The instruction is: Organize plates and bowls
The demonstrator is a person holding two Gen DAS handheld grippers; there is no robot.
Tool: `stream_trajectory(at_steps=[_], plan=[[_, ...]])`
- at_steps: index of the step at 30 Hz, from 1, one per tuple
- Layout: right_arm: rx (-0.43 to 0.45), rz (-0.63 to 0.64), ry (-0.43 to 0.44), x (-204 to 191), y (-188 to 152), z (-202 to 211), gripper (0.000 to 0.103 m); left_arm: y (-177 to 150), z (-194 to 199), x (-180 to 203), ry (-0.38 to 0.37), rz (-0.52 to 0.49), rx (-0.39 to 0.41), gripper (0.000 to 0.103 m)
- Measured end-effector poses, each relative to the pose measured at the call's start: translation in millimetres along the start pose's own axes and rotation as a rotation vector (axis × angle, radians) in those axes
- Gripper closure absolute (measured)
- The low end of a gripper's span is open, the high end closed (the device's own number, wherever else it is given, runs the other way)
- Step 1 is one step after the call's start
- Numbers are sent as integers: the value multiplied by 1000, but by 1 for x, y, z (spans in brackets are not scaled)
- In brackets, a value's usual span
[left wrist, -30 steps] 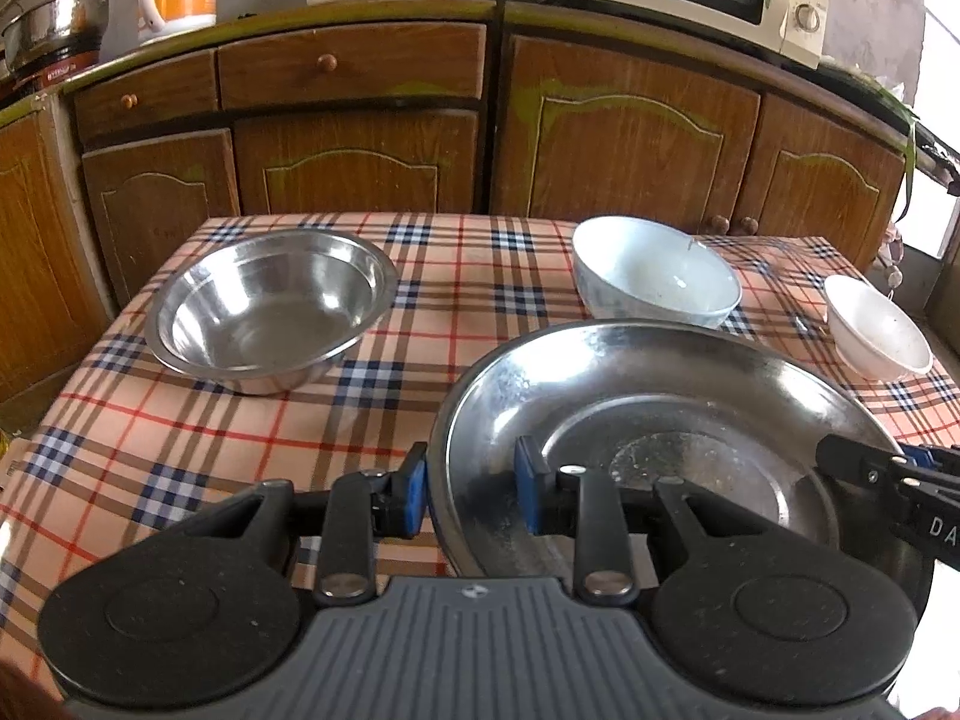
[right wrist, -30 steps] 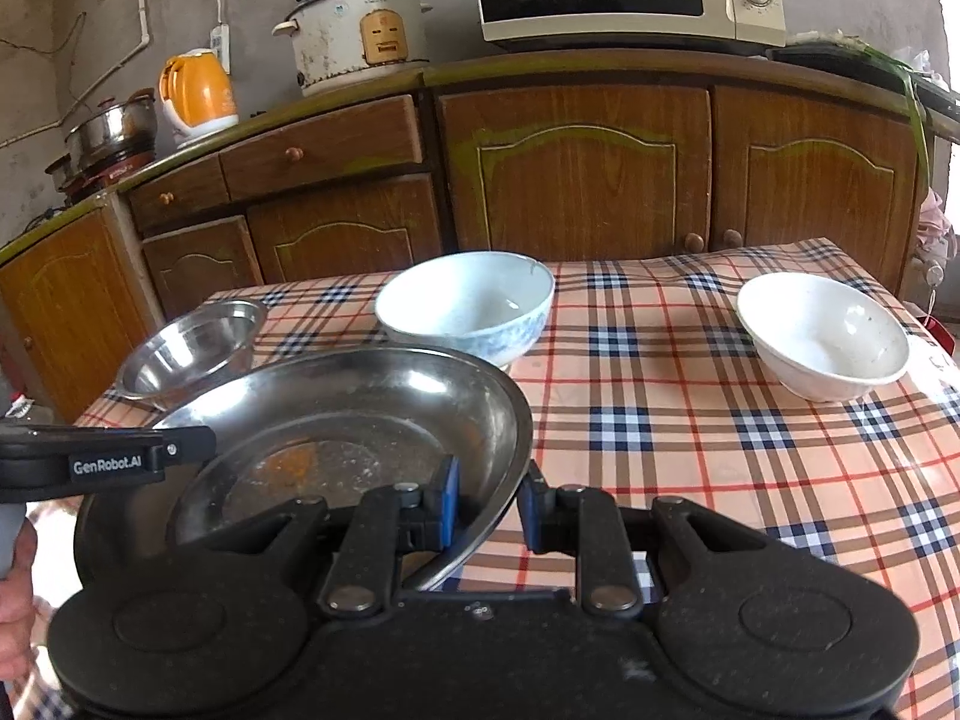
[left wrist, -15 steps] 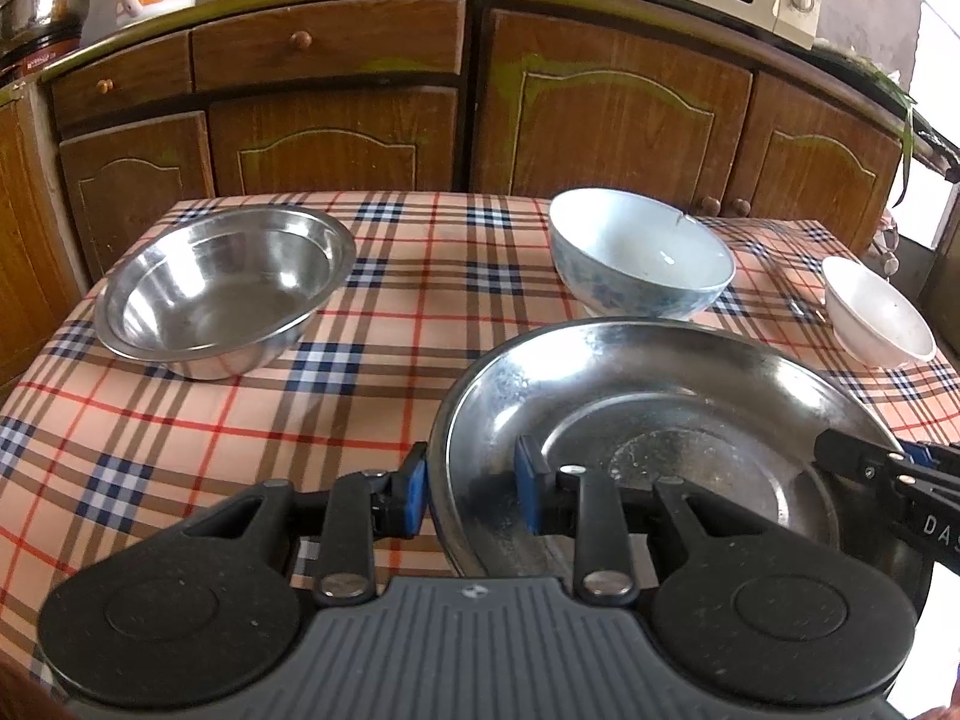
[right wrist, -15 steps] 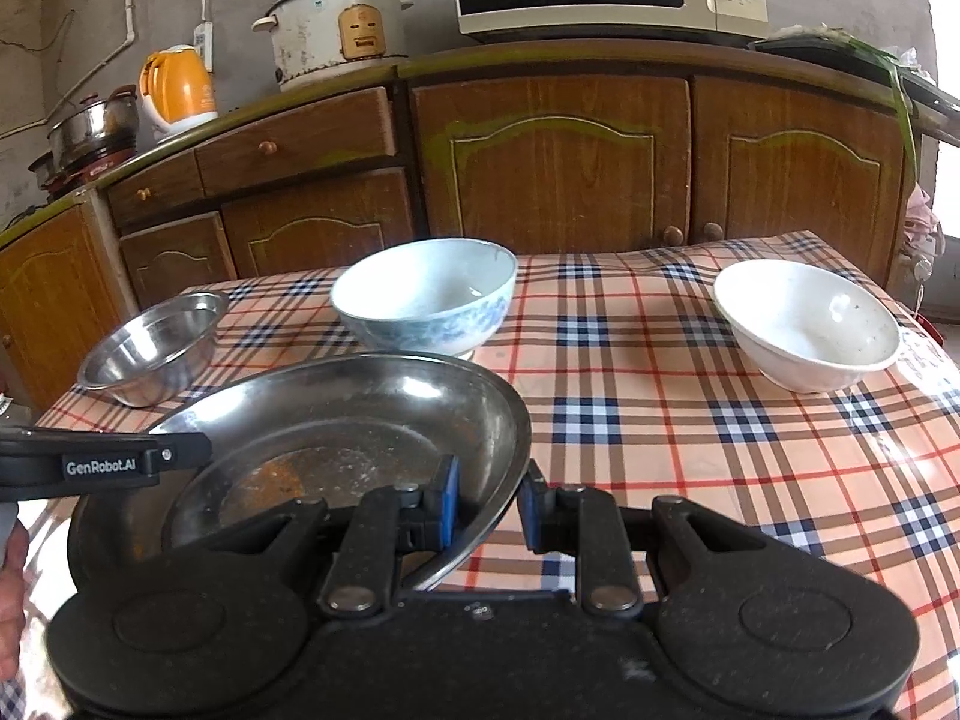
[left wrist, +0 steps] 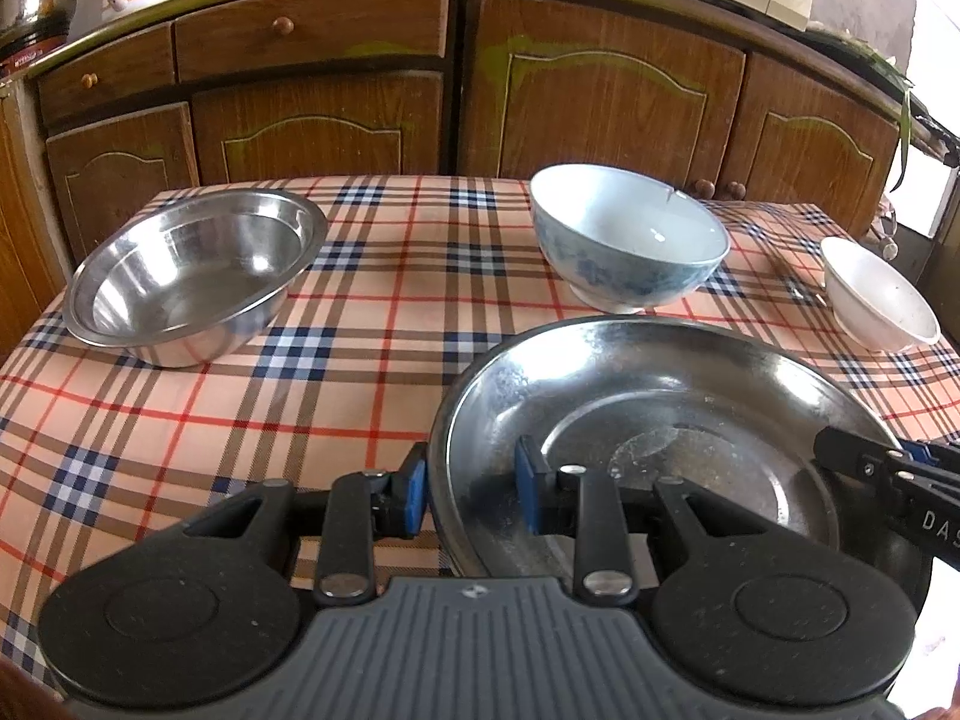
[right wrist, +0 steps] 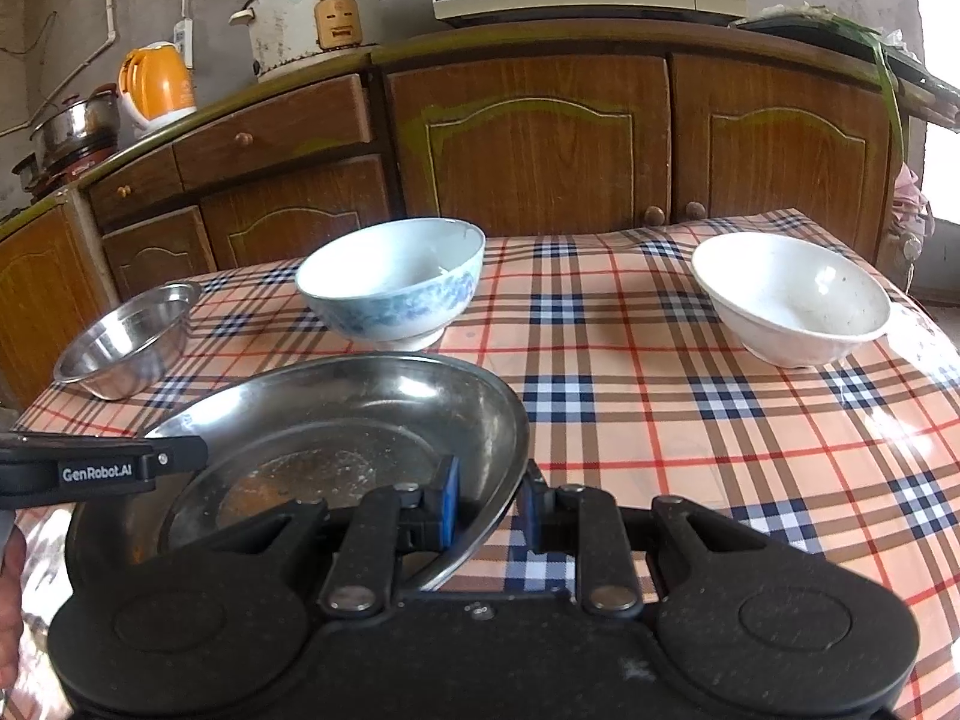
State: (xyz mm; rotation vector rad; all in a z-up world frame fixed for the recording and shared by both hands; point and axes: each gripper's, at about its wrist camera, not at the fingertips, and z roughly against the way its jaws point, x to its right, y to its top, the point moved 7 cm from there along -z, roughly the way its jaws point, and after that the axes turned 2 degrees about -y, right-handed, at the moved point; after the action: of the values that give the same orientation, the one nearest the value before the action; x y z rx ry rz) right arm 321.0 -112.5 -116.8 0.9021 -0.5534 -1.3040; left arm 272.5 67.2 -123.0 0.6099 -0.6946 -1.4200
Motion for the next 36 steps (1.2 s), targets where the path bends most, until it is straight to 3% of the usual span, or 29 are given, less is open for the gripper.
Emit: stream_trajectory(at_steps=[10, 15, 21, 23, 28, 36], plan=[[-42, -51, 4, 6, -7, -2, 76, -6, -1, -2, 8, 8, -23, 76], [-37, -33, -35, 10, -5, 4, 74, -5, 1, -6, 16, 24, -39, 76], [-20, -25, -89, 14, 4, 22, 64, -10, 18, -15, 25, 55, -44, 72], [-15, -21, -80, 12, 7, 30, 61, -11, 28, -18, 25, 56, -40, 71], [1, 25, -24, -7, 20, 56, 41, -17, 56, -26, 39, 42, -20, 71], [0, 65, 54, -51, 44, 81, 37, -6, 100, -60, 72, 75, 7, 69]])
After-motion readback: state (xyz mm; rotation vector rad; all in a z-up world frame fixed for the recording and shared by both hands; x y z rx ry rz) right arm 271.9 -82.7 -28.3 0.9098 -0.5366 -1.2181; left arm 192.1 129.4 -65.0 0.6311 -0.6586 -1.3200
